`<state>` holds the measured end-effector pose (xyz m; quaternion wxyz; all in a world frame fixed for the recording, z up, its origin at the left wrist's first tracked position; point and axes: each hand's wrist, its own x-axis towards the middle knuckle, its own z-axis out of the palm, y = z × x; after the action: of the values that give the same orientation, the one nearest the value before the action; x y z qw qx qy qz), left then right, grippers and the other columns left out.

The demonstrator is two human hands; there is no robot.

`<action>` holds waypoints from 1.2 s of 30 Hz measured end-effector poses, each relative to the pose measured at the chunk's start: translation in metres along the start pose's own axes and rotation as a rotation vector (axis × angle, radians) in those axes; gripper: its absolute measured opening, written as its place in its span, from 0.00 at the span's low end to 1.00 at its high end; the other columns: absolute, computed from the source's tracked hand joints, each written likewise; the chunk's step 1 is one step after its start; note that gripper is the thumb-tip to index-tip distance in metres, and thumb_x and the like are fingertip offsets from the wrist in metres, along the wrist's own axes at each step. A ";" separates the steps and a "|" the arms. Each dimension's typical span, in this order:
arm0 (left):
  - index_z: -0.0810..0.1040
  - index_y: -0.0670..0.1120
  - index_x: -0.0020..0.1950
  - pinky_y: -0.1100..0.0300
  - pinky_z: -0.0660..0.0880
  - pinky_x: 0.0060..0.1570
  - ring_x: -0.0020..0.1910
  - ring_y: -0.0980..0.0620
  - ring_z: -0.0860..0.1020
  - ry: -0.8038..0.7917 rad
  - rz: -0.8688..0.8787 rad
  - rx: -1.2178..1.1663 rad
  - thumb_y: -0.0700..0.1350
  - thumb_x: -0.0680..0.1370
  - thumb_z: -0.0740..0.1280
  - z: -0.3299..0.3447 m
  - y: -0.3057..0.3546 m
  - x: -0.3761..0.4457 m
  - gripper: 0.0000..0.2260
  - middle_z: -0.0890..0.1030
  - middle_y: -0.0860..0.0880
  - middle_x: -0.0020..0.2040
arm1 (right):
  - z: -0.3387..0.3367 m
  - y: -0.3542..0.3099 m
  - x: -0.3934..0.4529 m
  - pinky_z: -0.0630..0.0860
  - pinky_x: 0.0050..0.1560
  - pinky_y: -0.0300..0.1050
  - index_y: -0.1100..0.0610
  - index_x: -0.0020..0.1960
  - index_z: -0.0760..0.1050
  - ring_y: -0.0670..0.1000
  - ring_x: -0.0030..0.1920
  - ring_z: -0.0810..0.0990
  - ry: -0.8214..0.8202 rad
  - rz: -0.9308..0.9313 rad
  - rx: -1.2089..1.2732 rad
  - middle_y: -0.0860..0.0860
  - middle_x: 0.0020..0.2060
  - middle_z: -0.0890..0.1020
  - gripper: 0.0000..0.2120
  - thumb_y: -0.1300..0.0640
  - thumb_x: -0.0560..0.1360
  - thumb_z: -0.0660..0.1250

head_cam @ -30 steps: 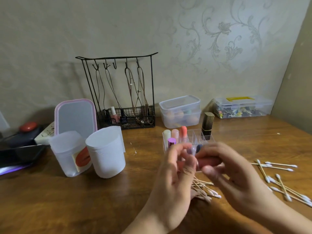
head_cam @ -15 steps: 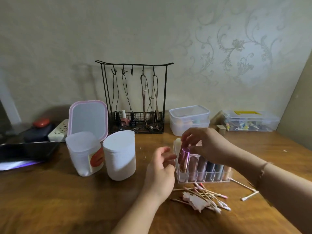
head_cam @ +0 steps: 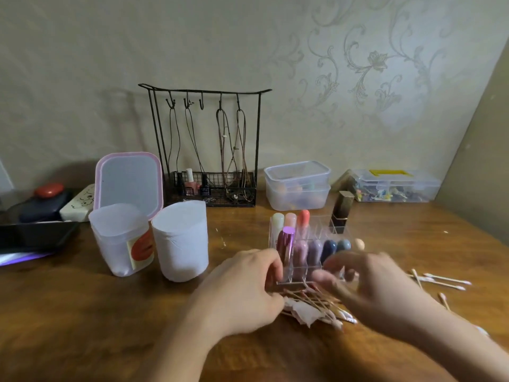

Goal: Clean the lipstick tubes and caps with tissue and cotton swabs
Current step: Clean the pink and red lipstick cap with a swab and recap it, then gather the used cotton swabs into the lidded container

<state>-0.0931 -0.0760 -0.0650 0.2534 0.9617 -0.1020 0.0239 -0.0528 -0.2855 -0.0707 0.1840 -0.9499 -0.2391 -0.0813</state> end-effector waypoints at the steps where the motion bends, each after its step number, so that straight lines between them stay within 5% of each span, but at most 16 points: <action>1: 0.70 0.59 0.48 0.63 0.76 0.41 0.43 0.58 0.75 -0.014 -0.013 0.040 0.48 0.73 0.67 0.000 0.001 0.000 0.09 0.73 0.61 0.47 | 0.010 -0.002 -0.004 0.79 0.42 0.44 0.48 0.47 0.79 0.44 0.42 0.79 -0.041 0.055 -0.105 0.43 0.43 0.81 0.37 0.22 0.68 0.46; 6: 0.70 0.55 0.48 0.54 0.80 0.41 0.40 0.54 0.76 0.127 -0.133 0.317 0.46 0.76 0.62 0.028 -0.006 0.010 0.04 0.76 0.55 0.46 | 0.030 -0.017 0.006 0.76 0.39 0.45 0.48 0.38 0.71 0.48 0.40 0.76 -0.134 0.205 -0.271 0.45 0.38 0.75 0.32 0.21 0.68 0.47; 9: 0.71 0.55 0.45 0.54 0.80 0.39 0.38 0.55 0.75 0.225 -0.211 0.239 0.47 0.76 0.62 0.042 -0.012 0.015 0.03 0.76 0.56 0.42 | 0.037 -0.027 0.005 0.75 0.51 0.46 0.50 0.52 0.75 0.50 0.52 0.77 -0.178 0.161 -0.329 0.48 0.50 0.78 0.35 0.21 0.68 0.53; 12: 0.72 0.56 0.43 0.56 0.80 0.38 0.37 0.55 0.76 0.340 -0.241 0.135 0.46 0.76 0.62 0.046 -0.018 0.020 0.04 0.76 0.57 0.38 | 0.052 -0.039 -0.003 0.69 0.63 0.51 0.51 0.66 0.68 0.53 0.64 0.71 -0.213 0.072 -0.296 0.50 0.63 0.74 0.31 0.30 0.75 0.56; 19: 0.75 0.54 0.40 0.55 0.79 0.37 0.37 0.57 0.76 0.563 -0.100 -0.050 0.41 0.74 0.63 0.052 -0.021 0.019 0.07 0.77 0.57 0.35 | 0.064 -0.042 -0.016 0.68 0.57 0.48 0.55 0.60 0.69 0.54 0.63 0.67 -0.189 -0.039 -0.231 0.52 0.61 0.72 0.12 0.49 0.83 0.54; 25: 0.77 0.51 0.40 0.58 0.78 0.33 0.35 0.56 0.77 0.712 -0.094 -0.216 0.37 0.74 0.66 0.052 -0.024 0.021 0.09 0.78 0.57 0.34 | 0.058 -0.041 -0.018 0.69 0.56 0.47 0.56 0.61 0.70 0.54 0.63 0.68 -0.176 -0.099 -0.238 0.53 0.60 0.74 0.11 0.54 0.82 0.54; 28: 0.77 0.51 0.41 0.68 0.75 0.34 0.38 0.57 0.77 0.756 -0.158 -0.300 0.36 0.75 0.65 0.046 -0.026 0.022 0.10 0.78 0.57 0.36 | 0.053 -0.042 -0.016 0.69 0.57 0.48 0.55 0.61 0.70 0.55 0.62 0.70 -0.188 -0.119 -0.282 0.53 0.60 0.75 0.11 0.54 0.82 0.53; 32: 0.77 0.52 0.43 0.66 0.77 0.35 0.38 0.56 0.78 0.676 -0.255 -0.259 0.38 0.77 0.65 0.038 -0.025 0.019 0.09 0.78 0.56 0.39 | 0.047 -0.039 -0.012 0.69 0.56 0.46 0.54 0.59 0.70 0.53 0.61 0.71 -0.203 -0.123 -0.177 0.51 0.59 0.76 0.11 0.52 0.82 0.55; 36: 0.76 0.54 0.51 0.70 0.73 0.40 0.41 0.59 0.75 0.340 -0.116 -0.052 0.41 0.77 0.64 0.035 -0.023 0.001 0.08 0.74 0.59 0.48 | 0.044 -0.035 -0.013 0.70 0.59 0.45 0.57 0.63 0.71 0.52 0.62 0.70 -0.278 -0.076 -0.164 0.53 0.61 0.74 0.12 0.54 0.82 0.57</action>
<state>-0.0877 -0.0736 -0.1064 0.2929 0.9412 -0.0026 0.1686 -0.0780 -0.2449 -0.1036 0.0678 -0.9541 -0.2907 0.0245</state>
